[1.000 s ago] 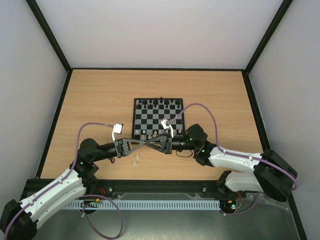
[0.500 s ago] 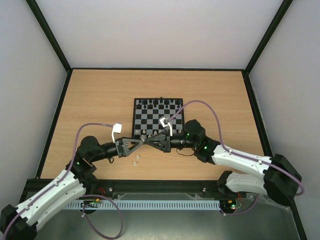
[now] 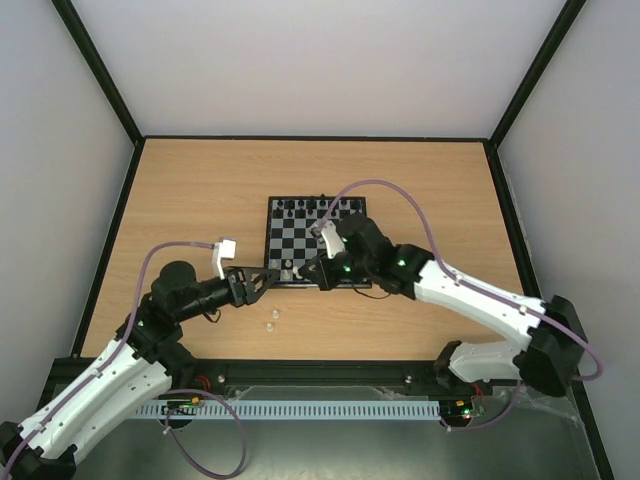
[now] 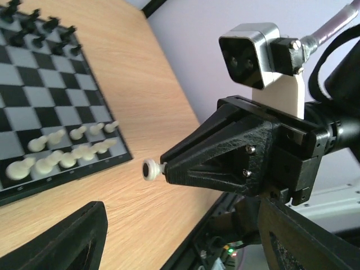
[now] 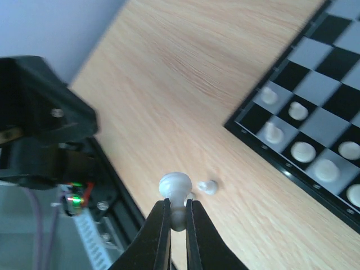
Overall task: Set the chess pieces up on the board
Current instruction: Place the chess piece on the chessboard, then pick up the chess piece at the center of the board, then place the chess piece on the chessboard.
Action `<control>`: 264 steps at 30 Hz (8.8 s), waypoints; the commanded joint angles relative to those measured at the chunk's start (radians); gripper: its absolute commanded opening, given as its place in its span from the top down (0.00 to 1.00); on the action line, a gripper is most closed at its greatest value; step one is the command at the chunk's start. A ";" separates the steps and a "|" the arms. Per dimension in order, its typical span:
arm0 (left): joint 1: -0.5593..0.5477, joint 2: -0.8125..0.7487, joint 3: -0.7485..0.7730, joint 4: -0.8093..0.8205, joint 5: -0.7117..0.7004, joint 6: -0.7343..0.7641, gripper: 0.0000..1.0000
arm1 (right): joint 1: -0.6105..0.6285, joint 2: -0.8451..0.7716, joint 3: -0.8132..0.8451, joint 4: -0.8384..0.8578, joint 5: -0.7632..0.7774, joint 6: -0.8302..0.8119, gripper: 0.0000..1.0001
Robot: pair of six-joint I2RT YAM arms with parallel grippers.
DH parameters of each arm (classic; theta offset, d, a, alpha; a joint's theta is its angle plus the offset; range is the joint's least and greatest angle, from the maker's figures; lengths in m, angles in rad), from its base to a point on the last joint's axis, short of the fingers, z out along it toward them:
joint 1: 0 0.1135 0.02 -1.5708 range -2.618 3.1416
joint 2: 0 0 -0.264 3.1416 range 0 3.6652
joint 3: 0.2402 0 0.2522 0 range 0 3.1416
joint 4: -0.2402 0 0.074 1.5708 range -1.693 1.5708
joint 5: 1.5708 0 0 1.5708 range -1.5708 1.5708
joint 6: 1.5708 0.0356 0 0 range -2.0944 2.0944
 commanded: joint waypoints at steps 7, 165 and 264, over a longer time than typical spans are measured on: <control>0.016 0.014 0.040 -0.158 -0.089 0.055 0.24 | -0.004 0.303 0.287 -0.440 0.242 -0.124 0.96; 0.052 0.077 0.103 -0.237 -0.130 0.150 0.11 | 0.006 0.444 0.517 -0.530 0.379 -0.216 0.36; 0.056 -0.129 0.124 -0.282 -0.219 0.120 0.01 | -0.047 0.142 0.065 -0.583 0.648 -0.024 0.92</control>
